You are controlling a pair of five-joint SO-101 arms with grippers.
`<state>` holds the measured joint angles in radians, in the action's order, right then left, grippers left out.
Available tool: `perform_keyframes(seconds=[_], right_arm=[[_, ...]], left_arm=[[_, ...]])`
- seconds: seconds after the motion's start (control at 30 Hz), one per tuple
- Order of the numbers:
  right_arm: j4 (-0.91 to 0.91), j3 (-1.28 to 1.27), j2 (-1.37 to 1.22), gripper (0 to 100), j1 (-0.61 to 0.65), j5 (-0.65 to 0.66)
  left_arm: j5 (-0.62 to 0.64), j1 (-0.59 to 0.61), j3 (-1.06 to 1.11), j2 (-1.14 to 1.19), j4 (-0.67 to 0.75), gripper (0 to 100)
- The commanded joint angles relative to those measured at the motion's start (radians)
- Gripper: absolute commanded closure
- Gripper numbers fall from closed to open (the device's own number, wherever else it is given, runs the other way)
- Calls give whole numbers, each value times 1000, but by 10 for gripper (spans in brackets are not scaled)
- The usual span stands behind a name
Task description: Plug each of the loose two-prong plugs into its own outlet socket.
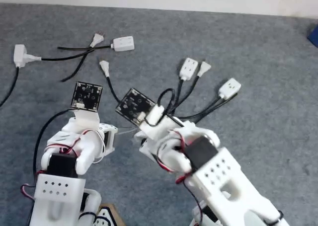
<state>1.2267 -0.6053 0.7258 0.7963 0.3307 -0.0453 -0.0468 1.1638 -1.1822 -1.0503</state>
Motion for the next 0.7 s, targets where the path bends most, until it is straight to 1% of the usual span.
perform_keyframes(seconds=[0.0,0.13,0.17,0.27,0.3,0.4,0.5,0.53,0.67], right_arm=[[50,125,-104,991,-36,-3],[117,216,-200,991,-88,-2],[142,240,-219,991,-102,14],[254,340,-278,991,-143,92],[291,381,-306,991,-156,106],[375,507,-403,991,-189,115],[423,624,-513,991,-196,120],[443,662,-553,991,-193,149],[530,820,-711,991,-203,365]], left_arm=[[-12,-24,2,-2,3,564],[-12,-15,2,-5,6,566],[-9,4,2,-10,15,567],[-2,101,13,-10,66,567],[18,142,22,-10,87,568],[104,240,54,-10,152,568],[146,302,68,-7,175,568],[149,311,79,-5,181,568],[146,311,133,-10,236,568]])
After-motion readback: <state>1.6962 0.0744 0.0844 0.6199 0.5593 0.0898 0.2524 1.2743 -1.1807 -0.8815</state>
